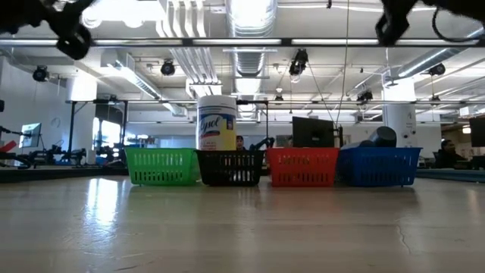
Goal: Pick & Place Travel size toiletries
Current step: Return to Home Position
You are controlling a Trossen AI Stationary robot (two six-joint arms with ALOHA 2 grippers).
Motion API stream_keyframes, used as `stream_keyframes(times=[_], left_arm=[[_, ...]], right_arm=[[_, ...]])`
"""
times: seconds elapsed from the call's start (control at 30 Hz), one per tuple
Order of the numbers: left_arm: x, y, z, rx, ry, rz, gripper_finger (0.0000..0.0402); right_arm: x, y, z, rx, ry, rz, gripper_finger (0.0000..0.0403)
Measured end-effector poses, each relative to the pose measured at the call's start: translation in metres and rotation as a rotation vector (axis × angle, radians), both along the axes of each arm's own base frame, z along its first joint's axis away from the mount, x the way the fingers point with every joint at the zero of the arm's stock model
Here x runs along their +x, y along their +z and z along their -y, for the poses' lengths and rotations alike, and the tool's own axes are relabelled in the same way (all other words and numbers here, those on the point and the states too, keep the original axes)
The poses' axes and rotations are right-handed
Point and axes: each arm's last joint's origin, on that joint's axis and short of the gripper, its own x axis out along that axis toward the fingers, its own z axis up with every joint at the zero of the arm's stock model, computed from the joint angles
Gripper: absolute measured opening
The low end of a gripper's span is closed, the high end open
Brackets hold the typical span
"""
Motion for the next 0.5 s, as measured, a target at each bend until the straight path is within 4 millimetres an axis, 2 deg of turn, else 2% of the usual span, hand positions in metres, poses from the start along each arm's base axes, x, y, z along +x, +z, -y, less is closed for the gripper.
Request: stream_keyframes(times=[0.03, 0.1, 0.2, 0.27, 0.33, 0.43, 0.5], left_arm=[[-0.004, -0.001, 0.000, 0.004, 0.006, -0.002, 0.0218], [0.000, -0.022, -0.001, 0.015, 0.024, -0.174, 0.0218], [0.005, -0.020, -0.001, 0.024, 0.036, -0.180, 0.0218], [0.008, -0.035, -0.002, 0.035, 0.071, -0.255, 0.0218], [0.010, -0.036, -0.002, 0.042, 0.085, -0.203, 0.0218], [0.015, -0.059, -0.004, 0.002, 0.135, -0.235, 0.0218], [0.019, -0.070, -0.004, -0.053, 0.153, -0.196, 0.0218]], right_arm=[[-0.004, -0.009, 0.003, -0.002, -0.013, -0.009, 0.0227], [-0.011, -0.027, 0.009, -0.008, -0.036, -0.033, 0.0225], [-0.023, -0.048, 0.014, -0.019, -0.056, -0.027, 0.0225], [-0.031, -0.060, 0.016, -0.040, -0.067, -0.001, 0.0229], [-0.033, -0.065, 0.017, -0.082, -0.092, -0.045, 0.0235], [-0.036, -0.071, 0.018, -0.119, -0.118, -0.104, 0.0244], [-0.037, -0.074, 0.019, -0.127, -0.137, -0.137, 0.0251]])
